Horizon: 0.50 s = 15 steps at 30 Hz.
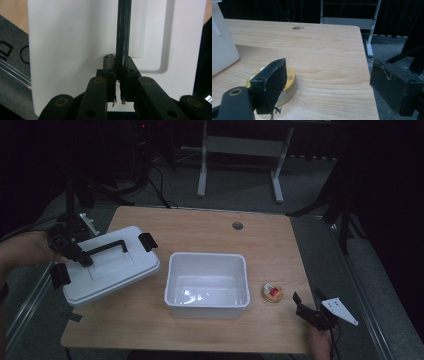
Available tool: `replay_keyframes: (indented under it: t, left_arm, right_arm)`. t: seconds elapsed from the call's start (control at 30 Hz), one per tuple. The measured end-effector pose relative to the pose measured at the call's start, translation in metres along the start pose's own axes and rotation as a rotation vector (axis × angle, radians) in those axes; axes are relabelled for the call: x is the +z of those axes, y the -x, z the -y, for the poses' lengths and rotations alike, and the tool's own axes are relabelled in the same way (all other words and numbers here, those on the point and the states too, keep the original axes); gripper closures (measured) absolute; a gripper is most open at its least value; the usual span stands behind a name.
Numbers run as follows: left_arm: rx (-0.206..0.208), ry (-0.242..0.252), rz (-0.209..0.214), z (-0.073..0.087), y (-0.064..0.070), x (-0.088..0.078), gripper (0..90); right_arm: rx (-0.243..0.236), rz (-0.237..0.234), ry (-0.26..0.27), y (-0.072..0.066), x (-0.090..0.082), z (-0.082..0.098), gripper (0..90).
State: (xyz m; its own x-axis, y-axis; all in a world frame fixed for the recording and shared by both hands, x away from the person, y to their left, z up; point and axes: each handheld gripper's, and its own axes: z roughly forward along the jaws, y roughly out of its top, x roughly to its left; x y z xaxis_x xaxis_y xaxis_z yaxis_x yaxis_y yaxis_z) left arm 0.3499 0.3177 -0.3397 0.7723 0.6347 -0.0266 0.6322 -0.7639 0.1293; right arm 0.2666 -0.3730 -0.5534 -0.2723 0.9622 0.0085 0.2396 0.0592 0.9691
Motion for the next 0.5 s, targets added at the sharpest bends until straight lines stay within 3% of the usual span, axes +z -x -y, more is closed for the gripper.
replay_keyframes:
  t: [0.17,0.37,0.5]
  left_arm:
    - [-0.041,-0.006,0.035,0.001,-0.007,0.032,83.4]
    - [-0.089,-0.042,0.037,0.000,-0.012,0.069,83.3]
    - [-0.097,-0.035,0.061,-0.001,-0.012,0.088,83.3]
  right_arm:
    - [0.000,0.000,0.000,0.000,0.000,0.000,13.8]
    - [0.001,0.000,0.001,0.000,0.000,0.000,13.8]
    - [0.001,-0.001,0.000,0.000,0.000,0.000,13.8]
